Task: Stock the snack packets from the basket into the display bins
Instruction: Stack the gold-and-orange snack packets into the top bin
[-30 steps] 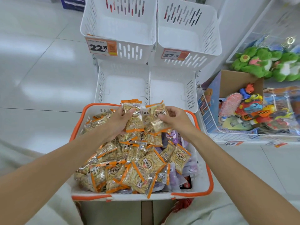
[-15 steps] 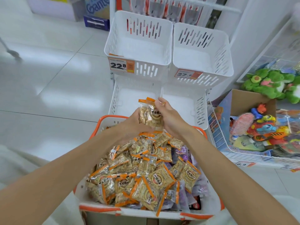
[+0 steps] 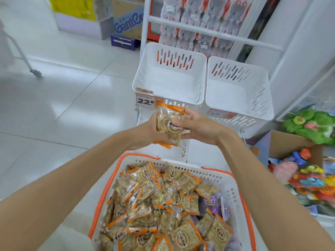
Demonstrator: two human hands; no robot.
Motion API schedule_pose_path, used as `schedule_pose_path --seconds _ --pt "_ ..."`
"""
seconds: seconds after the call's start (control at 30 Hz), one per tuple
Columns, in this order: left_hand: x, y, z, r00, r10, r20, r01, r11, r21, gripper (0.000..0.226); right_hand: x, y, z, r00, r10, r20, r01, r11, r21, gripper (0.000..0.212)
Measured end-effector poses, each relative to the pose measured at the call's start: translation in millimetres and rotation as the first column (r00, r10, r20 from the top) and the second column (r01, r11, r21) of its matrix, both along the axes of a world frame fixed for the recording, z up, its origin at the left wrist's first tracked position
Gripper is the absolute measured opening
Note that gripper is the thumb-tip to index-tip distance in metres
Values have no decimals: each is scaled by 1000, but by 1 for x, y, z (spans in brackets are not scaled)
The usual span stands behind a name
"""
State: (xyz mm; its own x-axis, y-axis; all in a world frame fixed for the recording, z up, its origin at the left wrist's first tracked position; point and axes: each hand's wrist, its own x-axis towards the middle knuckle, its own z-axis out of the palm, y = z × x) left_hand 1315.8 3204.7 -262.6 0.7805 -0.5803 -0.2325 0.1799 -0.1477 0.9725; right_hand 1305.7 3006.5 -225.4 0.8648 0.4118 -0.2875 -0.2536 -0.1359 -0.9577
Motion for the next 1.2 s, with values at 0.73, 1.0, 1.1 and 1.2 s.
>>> schedule_pose_path --seconds 0.73,1.0,1.1,1.2 --pt "221 53 -23 763 573 298 -586 809 -53 44 247 62 -47 902 117 416 92 888 -450 32" --pt "223 54 -32 779 589 215 -573 808 -137 53 252 69 -59 888 272 372 -2 809 -588 55" --pt "221 56 -33 783 595 184 -582 804 -124 65 249 65 -56 944 141 299 26 870 -492 73" --pt "222 55 -35 792 587 166 -575 810 -119 44 248 49 -51 978 127 168 -53 921 -385 60"
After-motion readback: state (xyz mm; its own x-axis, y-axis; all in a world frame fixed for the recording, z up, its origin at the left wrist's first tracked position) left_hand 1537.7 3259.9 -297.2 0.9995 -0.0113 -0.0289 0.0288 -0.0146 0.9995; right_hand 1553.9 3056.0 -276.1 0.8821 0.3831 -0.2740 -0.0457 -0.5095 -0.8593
